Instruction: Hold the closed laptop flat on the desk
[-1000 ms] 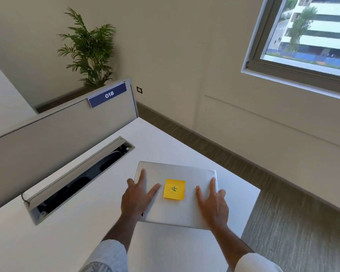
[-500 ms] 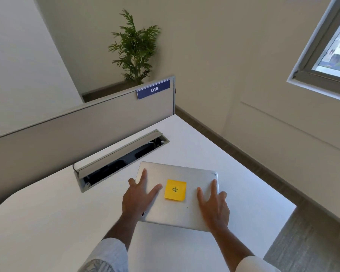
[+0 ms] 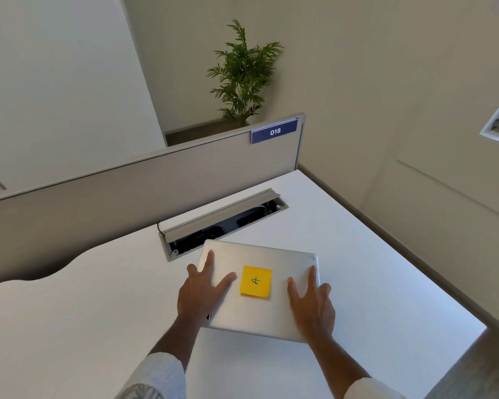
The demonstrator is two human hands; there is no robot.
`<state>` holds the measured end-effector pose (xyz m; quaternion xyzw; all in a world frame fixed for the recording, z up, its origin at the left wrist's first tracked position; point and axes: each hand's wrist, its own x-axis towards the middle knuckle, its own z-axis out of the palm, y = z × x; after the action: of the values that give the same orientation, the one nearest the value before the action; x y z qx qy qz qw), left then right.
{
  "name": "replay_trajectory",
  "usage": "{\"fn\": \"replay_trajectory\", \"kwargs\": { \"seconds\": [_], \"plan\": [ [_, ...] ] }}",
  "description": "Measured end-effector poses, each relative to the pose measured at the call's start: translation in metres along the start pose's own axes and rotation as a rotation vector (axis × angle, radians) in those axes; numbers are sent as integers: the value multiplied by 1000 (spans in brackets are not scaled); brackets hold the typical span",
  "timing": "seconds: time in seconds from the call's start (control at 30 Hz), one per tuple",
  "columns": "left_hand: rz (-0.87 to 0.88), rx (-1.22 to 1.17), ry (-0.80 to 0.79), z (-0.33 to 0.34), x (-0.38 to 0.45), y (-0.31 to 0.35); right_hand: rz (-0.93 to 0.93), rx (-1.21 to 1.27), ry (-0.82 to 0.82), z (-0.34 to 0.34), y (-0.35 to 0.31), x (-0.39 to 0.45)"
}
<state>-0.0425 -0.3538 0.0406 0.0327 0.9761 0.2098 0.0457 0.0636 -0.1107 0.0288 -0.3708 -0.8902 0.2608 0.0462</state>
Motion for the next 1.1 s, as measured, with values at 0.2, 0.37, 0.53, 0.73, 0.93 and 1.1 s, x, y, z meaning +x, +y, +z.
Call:
{"fn": "replay_trajectory", "kwargs": {
  "seconds": [0.2, 0.37, 0.53, 0.73, 0.93, 1.1],
  "plan": [
    [-37, 8, 18, -23, -11, -37, -49, -13, -13, 20, -26, -24],
    [-69, 16, 38, -39, -19, -69, -86, -15, -10, 36, -48, -44],
    [-113, 17, 51, -50, -27, -103, -127, -36, -24, 53, -69, -63],
    [-131, 31, 60, -59, -35, -135, -153, -60, -28, 71, -86, -83],
    [-141, 35, 65, -59, -40, -158, -168, -86, -28, 86, -96, -97],
    [-135, 75, 60, -58, -41, -171, -192, -124, -17, 96, -99, -104]
  ]
}}
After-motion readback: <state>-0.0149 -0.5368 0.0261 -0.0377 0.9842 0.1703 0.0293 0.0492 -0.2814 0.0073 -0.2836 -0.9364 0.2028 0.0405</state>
